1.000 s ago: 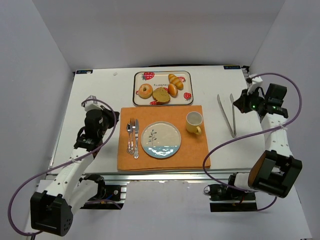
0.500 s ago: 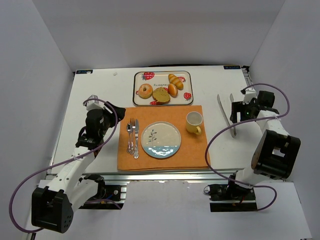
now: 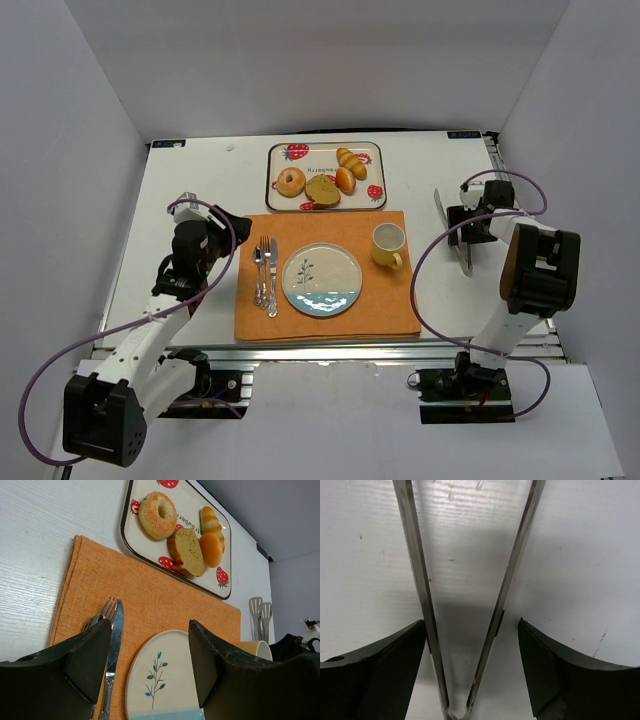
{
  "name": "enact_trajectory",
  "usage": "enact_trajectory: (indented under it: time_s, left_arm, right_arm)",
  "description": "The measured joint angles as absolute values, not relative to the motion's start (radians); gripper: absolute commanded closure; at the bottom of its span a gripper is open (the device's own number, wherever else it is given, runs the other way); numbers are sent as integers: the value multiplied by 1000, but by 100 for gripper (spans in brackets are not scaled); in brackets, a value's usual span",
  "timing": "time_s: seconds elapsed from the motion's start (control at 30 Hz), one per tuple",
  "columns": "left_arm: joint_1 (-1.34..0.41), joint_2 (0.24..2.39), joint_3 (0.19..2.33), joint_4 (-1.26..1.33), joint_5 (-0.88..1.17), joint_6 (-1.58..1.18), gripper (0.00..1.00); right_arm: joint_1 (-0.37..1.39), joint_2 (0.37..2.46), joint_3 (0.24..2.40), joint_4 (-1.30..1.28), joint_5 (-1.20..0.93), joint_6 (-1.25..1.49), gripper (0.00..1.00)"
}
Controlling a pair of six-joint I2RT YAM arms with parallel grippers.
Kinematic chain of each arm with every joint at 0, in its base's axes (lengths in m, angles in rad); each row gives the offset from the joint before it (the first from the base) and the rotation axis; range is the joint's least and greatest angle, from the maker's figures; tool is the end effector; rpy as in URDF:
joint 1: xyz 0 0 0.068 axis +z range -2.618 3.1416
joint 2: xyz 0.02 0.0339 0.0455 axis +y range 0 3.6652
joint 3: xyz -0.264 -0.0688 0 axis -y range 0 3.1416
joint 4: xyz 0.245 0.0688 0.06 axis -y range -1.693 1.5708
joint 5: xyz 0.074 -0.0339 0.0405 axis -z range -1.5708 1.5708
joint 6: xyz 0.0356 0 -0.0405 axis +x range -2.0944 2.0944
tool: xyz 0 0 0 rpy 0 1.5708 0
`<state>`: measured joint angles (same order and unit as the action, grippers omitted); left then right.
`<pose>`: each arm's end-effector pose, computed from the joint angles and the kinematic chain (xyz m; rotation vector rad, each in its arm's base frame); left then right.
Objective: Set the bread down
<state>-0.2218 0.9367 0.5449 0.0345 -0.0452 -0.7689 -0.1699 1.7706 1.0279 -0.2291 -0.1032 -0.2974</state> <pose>0.2107 -0.0459 0.2498 -0.5640 1.8954 -0.6130 0.3506 -0.0564 0.1604 -0.2019 2.5277 -0.0539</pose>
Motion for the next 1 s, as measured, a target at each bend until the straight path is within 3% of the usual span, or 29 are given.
enact_trajectory:
  time_s: [0.1, 0.2, 0.3, 0.4, 0.47, 0.57, 0.73, 1.0]
  left_arm:
    - [-222, 932, 544, 33, -46, -769, 28]
    - [-222, 930, 543, 33, -46, -769, 28]
    - [-222, 932, 543, 34, -46, -769, 28]
    - [-222, 935, 543, 33, -46, -768, 28]
    - [-222, 935, 543, 33, -46, -768, 28]
    - [-222, 935, 543, 33, -46, -768, 27]
    - [-222, 935, 543, 35, -46, -769, 28]
    - [-222, 935, 543, 39, -45, -773, 28]
  right_arm:
    - [-170, 1787, 1040, -205, -89, -289, 31]
    - [-170, 1793, 1044, -191, -90, -288, 48]
    - [-170, 1808, 1058, -186, -113, -295, 71]
    - [-170, 1814, 1067, -191, -138, -306, 89]
    - [-170, 1814, 1073, -212, -160, -322, 95]
    - [-170, 1809, 1088, -262, -200, -349, 96]
    - [-146, 1763, 1238, -451, -323, -406, 75]
    - [54, 1708, 1540, -550, -477, -390, 68]
